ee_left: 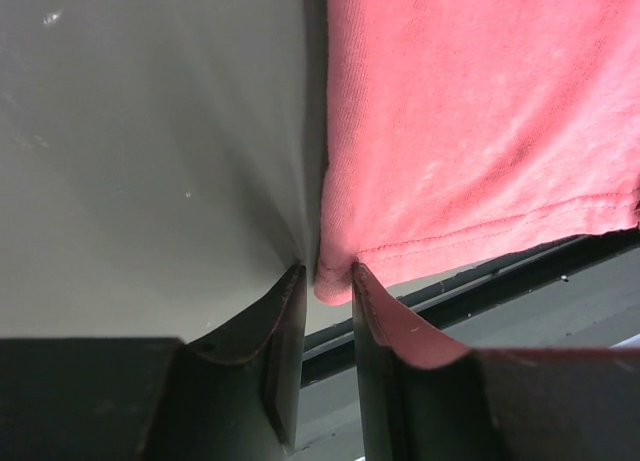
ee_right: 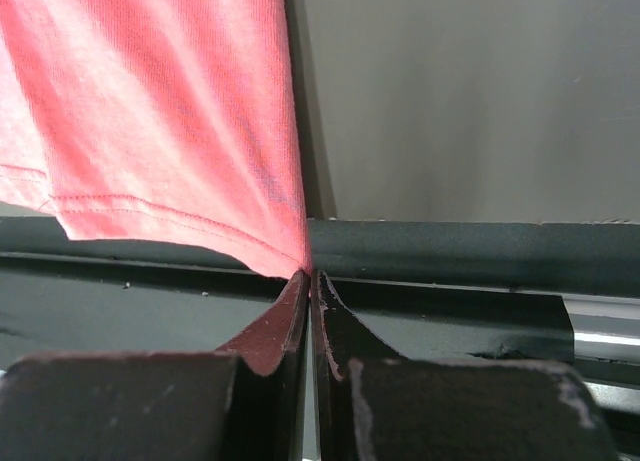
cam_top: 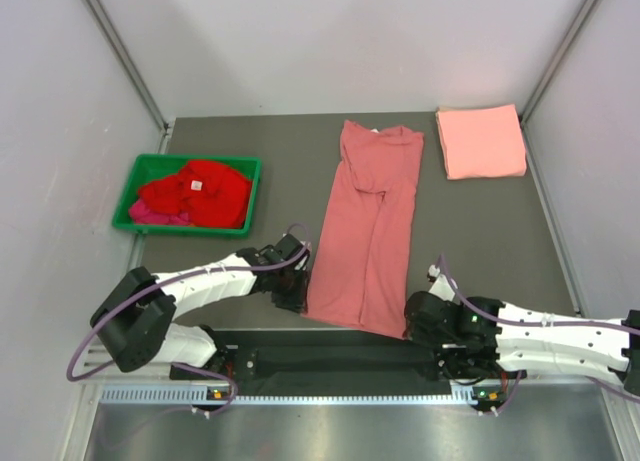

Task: Fold and stack the t-shirts
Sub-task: Fold the tshirt

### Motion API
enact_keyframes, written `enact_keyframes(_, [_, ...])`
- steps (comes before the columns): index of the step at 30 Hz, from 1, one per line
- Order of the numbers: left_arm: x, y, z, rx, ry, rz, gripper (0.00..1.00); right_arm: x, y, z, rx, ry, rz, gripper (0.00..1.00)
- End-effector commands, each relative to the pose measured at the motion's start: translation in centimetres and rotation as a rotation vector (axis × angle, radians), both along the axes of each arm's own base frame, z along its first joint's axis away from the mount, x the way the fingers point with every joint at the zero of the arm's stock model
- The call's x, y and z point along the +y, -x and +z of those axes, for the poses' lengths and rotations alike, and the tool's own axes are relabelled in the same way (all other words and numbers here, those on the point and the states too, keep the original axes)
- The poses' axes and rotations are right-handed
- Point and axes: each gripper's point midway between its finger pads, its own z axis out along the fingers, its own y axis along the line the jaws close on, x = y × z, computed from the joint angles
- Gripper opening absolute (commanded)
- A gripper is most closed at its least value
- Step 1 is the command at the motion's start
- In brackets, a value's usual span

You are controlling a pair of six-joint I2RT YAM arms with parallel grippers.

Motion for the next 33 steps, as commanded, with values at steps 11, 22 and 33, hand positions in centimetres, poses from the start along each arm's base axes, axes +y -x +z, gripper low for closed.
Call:
enact_keyframes(11, [0.1,0.0,0.2,0.002,-0.033,0.013,0.28,-0.1,0.3,0.6,-0.004,-0.002,0.018,0.00])
enact_keyframes(22, [-1.5,1.5,1.0,0.025,0.077,0.035,0.00,-1.2,0.5,1.3,-0.005,0.027,0.007,0.00])
enact_keyframes(33, [-2.2,3.2,1.2,0.045,0.135,0.078,0.00,-1.4,0.5,1.8,-0.012,0.016,-0.001,0.00])
